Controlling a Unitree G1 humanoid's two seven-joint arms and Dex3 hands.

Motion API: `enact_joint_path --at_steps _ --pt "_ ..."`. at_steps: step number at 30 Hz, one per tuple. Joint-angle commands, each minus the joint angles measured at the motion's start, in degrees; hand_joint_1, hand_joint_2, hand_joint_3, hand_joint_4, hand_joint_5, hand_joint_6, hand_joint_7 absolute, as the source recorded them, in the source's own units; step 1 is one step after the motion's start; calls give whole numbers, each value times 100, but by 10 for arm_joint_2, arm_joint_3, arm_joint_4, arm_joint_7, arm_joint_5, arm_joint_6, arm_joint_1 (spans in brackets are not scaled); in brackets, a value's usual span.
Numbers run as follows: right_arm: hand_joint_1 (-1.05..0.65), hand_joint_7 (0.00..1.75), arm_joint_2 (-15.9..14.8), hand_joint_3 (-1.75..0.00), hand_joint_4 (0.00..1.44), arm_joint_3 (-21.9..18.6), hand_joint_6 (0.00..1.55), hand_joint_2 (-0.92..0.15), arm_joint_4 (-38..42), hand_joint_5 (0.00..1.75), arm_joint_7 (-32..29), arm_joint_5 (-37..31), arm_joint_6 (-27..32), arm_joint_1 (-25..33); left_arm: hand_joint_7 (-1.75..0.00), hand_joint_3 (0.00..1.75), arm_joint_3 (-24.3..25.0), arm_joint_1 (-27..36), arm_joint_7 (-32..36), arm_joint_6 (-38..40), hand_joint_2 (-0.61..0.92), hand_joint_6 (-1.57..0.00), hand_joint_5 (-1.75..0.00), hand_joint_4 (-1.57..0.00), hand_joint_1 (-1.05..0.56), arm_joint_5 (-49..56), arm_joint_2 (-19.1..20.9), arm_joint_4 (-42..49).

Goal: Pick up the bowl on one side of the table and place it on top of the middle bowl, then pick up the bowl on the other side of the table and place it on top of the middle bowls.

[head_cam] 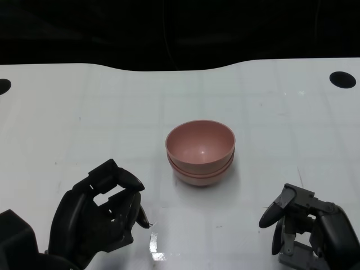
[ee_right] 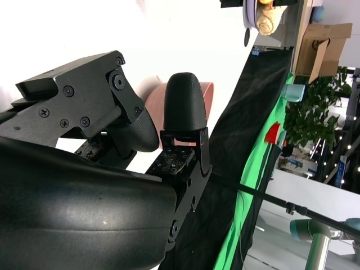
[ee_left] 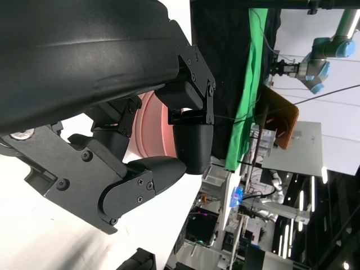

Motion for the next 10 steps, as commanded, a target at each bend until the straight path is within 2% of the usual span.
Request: enact_joint_path --at_steps 1,10 --pt "-6 133 -6 -141 89 -11 83 -37 2 162 7 17 2 3 -145 115 12 -3 -10 -14 45 -75 -173 -82 -29 5 -2 12" --pt "-7 131 -9 -140 89 -18 84 -37 3 161 11 13 -6 5 -146 118 15 1 -32 -37 45 -73 -174 -79 -27 17 -6 23"
